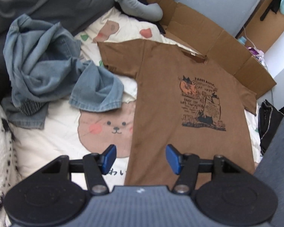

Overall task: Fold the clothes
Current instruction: 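Raise both tools and move them toward the shirt collar and sleeve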

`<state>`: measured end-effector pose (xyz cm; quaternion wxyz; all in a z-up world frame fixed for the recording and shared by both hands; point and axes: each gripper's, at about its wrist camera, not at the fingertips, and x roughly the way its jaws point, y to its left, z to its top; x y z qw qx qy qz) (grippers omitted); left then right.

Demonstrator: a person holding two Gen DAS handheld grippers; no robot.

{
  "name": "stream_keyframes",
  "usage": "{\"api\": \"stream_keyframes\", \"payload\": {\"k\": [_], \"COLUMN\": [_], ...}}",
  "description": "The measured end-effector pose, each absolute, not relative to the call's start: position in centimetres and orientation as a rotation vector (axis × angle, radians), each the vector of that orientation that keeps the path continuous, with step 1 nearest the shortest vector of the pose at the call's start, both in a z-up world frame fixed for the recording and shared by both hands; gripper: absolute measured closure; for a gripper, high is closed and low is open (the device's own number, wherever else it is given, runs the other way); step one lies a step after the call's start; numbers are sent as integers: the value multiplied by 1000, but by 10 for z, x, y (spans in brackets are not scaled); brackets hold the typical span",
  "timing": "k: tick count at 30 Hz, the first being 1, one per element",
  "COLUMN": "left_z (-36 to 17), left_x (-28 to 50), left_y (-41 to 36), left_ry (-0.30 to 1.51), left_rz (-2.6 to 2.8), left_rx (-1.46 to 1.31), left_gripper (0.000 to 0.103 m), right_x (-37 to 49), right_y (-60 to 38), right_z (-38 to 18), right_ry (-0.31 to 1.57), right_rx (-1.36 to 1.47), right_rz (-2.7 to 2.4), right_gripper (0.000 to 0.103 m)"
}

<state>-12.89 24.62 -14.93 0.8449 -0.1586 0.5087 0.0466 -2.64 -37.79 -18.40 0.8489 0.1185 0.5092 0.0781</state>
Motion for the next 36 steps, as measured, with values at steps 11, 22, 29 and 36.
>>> {"api": "stream_keyframes", "payload": {"k": [11,22,29,36], "left_z": [-88,-53,-76,-109], "left_x": [-104,-46,0,53], "left_y": [240,200,164,131], "left_ry": [1039,1002,1043,1061], "left_rz": [131,93,-32,-130], "left_rx": [-290,-260,-230,-205], "left_gripper": [42,38,38,38], "right_x": [-13,9,19,37], "right_y": [-385,-407,-404,-394], "right_z": [-167,-154,-154,-157], "right_ry": [986,926,876,853], "right_rx": [316,433,438,405], "right_rz": [212,209,160,139], "right_gripper": [52,49,49,49]}}
